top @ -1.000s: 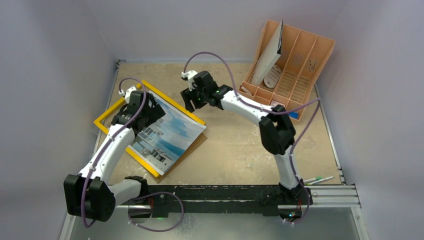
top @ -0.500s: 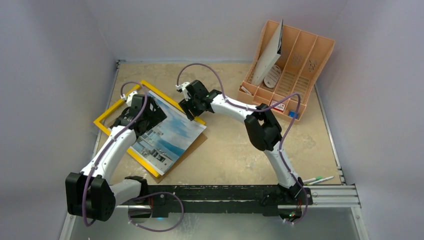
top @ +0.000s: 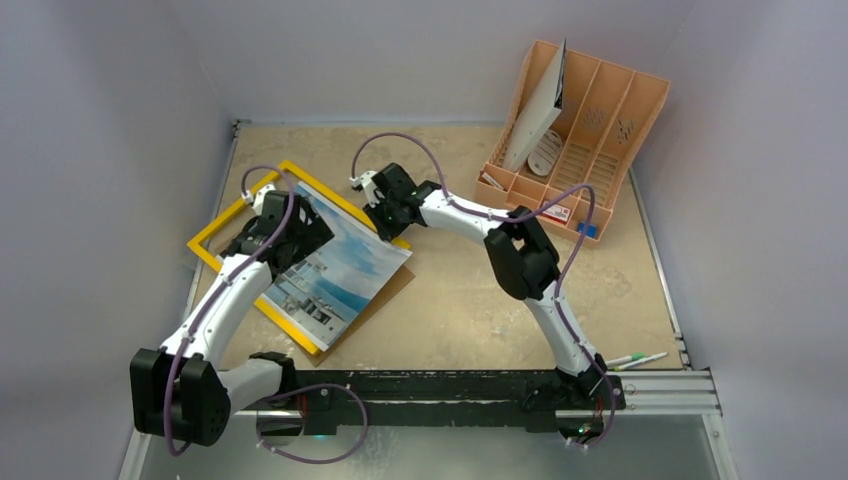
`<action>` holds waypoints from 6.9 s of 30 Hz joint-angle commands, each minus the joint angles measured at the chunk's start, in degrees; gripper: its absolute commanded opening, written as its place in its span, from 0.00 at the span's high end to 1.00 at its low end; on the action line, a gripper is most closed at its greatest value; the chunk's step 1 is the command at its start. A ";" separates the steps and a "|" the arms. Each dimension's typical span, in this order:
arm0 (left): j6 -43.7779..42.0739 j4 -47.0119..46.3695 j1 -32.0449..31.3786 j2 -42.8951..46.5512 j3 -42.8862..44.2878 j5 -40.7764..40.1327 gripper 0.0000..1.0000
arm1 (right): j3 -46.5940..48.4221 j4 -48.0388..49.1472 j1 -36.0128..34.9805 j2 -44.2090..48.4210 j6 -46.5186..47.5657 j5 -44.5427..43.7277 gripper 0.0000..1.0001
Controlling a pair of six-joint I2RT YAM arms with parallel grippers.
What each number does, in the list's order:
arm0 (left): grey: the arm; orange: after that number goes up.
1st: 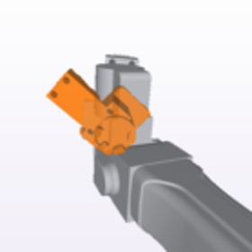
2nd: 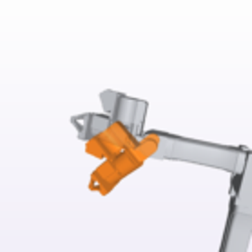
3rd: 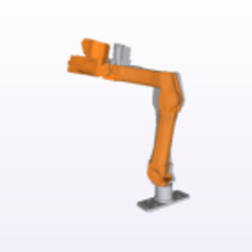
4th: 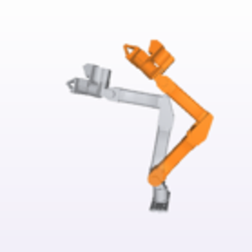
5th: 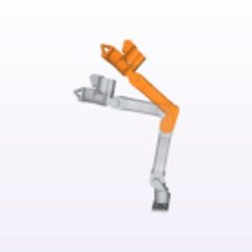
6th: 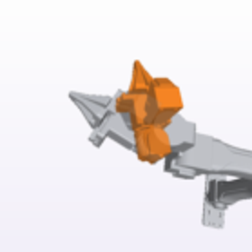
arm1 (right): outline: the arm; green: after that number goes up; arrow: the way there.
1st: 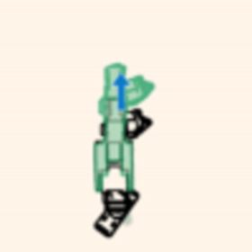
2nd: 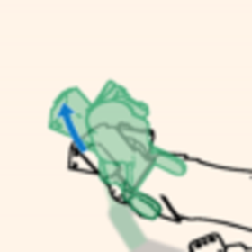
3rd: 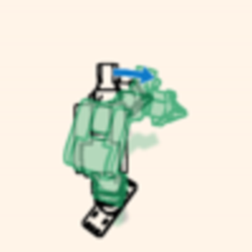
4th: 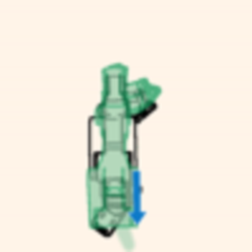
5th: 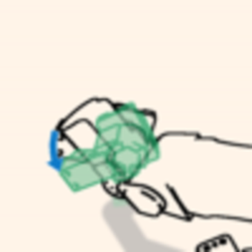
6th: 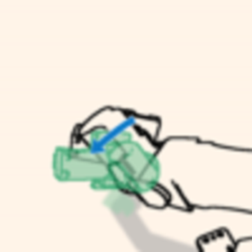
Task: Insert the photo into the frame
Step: Turn over the photo frame at the center of the board.
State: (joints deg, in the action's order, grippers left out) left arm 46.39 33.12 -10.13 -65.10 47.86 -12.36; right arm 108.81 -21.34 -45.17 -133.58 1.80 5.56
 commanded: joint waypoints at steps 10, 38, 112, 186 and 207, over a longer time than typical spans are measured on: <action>0.73 -1.22 0.37 3.28 1.70 6.33 0.10 | 2.87 -5.09 0.43 11.20 -3.57 -5.24 0.83; 18.45 -30.68 0.37 -21.50 6.78 20.88 0.12 | -12.12 -1.79 0.96 25.04 -10.84 -7.26 0.85; 21.19 -31.65 -0.87 -7.40 16.81 28.01 1.00 | -18.53 13.67 8.20 37.86 -23.50 39.07 0.40; 21.14 -36.93 -1.03 -12.59 31.51 41.80 0.83 | -18.68 11.80 3.61 55.18 -33.63 23.52 0.96; 33.26 -51.82 -1.21 -14.57 29.31 53.78 1.00 | -27.60 36.28 12.11 53.51 -52.03 35.30 0.28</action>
State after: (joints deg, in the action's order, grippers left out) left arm 76.18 -8.03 -11.60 -81.23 76.95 38.17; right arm 80.84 8.64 -32.77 -78.59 -47.03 37.56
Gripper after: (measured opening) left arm 0.265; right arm 0.708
